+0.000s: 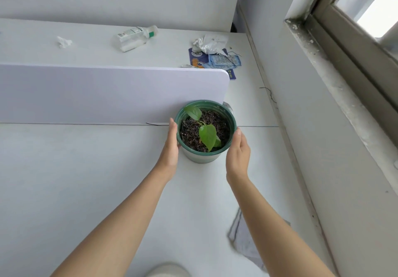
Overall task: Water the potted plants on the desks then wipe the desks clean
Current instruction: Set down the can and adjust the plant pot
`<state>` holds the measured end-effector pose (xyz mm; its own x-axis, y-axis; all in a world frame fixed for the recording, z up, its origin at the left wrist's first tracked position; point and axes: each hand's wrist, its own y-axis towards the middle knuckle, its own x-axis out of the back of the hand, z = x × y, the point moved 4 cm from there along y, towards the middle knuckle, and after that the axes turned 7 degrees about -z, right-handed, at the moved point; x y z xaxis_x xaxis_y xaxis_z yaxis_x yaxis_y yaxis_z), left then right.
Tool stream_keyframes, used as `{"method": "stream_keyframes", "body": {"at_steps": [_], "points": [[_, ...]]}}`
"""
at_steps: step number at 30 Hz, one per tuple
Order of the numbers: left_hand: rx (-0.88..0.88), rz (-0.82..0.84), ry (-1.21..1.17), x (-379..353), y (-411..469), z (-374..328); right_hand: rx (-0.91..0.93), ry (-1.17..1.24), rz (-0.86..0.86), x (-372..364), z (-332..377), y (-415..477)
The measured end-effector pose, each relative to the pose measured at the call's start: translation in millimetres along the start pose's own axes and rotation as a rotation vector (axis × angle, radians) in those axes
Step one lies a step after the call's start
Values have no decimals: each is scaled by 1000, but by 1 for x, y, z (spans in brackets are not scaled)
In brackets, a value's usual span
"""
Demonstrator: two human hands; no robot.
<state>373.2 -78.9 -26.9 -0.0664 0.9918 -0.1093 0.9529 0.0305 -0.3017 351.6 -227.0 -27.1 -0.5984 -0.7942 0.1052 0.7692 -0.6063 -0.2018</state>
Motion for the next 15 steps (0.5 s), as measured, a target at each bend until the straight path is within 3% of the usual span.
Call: {"method": "stream_keyframes", "body": {"at_steps": [5, 10, 15], "points": [[-24, 59, 103, 3, -11, 15, -105, 22, 153, 6, 25, 12], [-22, -126, 15, 26, 12, -3, -55, 48, 132, 14, 17, -8], [5, 10, 52, 14, 10, 6, -70, 46, 208, 0, 0, -15]]}}
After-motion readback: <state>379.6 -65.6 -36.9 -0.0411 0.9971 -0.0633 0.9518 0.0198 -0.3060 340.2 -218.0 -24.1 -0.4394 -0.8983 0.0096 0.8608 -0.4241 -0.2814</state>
